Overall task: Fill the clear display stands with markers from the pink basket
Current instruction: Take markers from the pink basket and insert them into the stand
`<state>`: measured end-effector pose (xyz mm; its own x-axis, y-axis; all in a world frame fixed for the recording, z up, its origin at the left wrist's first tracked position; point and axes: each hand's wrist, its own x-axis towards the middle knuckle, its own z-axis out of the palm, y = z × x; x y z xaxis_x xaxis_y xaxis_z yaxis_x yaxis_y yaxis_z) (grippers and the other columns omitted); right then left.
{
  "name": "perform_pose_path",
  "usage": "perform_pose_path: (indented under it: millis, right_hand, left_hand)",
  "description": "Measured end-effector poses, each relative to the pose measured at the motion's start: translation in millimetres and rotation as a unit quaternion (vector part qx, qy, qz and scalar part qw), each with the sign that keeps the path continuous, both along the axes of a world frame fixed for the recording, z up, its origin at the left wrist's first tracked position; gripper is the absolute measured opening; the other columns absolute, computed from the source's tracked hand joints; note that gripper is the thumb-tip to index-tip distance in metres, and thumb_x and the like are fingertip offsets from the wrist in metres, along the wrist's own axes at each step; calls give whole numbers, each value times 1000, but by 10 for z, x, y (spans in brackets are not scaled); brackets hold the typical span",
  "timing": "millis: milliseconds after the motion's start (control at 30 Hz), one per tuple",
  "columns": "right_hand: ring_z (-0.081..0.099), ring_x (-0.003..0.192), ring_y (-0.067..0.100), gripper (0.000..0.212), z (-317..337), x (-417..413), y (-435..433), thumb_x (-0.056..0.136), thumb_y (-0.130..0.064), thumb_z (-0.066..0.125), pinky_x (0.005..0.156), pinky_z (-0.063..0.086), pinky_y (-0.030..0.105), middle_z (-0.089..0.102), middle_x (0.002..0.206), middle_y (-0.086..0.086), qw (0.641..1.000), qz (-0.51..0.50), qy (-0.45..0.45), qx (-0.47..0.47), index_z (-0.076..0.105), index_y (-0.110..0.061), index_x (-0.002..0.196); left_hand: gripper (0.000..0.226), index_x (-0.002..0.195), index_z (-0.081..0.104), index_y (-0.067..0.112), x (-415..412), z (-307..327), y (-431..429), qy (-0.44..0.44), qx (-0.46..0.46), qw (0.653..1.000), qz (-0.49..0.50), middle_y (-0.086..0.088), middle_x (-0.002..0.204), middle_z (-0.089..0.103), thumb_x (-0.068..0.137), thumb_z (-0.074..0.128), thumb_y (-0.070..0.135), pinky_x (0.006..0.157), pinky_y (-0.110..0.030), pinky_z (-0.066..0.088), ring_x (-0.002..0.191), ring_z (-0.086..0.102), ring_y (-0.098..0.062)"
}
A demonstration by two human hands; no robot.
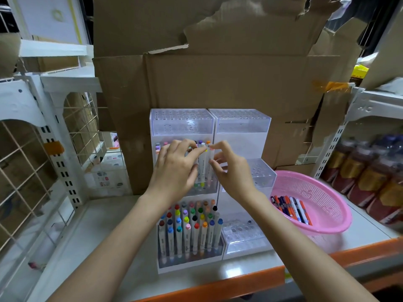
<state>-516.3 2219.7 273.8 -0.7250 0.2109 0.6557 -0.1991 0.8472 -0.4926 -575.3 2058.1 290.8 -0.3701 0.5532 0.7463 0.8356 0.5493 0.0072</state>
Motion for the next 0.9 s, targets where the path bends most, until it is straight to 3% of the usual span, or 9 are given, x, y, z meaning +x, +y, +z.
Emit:
perform_pose_path:
  millis: [133, 333, 467, 567, 767, 900]
  right_hand:
    - [62, 67, 20, 23, 28, 14, 4, 93, -12, 61, 61, 55, 45, 61, 79, -4, 1000, 2, -3, -7, 53, -15, 114]
    - [48, 52, 7, 26, 77, 4, 21, 91, -17, 64, 56, 51, 40, 58, 77, -13, 1000, -15, -17, 7, 53, -19, 114]
    - [51, 51, 21, 28, 110, 16, 19, 90, -20, 66, 55, 49, 39, 59, 78, -13, 999, -21, -27, 7, 51, -22, 114]
    - [52, 52, 20, 30, 104, -1, 33, 90, -25, 66, 56, 50, 40, 59, 77, -11, 999, -18, -34, 0, 48, -24, 114]
    - [57, 85, 13, 41, 61, 105, 119, 90, -42, 62, 67, 52, 40, 60, 92, -10, 998, -4, -67, 13, 44, -27, 124]
    - [56, 97, 15, 41, 89, 286, 390, 91, -44, 60, 71, 50, 37, 62, 103, -7, 997, -27, -59, 41, 49, -24, 124]
  left_hand:
    - [49, 126, 59, 18, 12, -4, 9, -7, 1, 1000, 7, -4, 111, 56, 78, 70, 13, 94, -43, 40, 106, 49, -24]
    - [49, 125, 60, 18, 28, -14, 27, -11, 12, 1000, 13, -3, 110, 56, 78, 71, 12, 94, -45, 41, 106, 49, -23]
    - [48, 124, 60, 18, 48, -14, 44, -19, 18, 999, 21, -4, 109, 56, 78, 70, 11, 94, -44, 40, 106, 49, -23]
    - [46, 123, 60, 18, 61, -8, 52, -28, 16, 999, 31, -3, 108, 55, 78, 69, 11, 94, -45, 40, 106, 49, -23]
    - [39, 119, 63, 15, 159, 63, 152, -21, 10, 998, 56, -5, 106, 57, 81, 69, 18, 90, -42, 42, 102, 52, -25]
    - [39, 116, 64, 13, 257, 106, 421, 1, 6, 1000, 25, -6, 106, 60, 78, 70, 18, 85, -38, 43, 100, 54, -25]
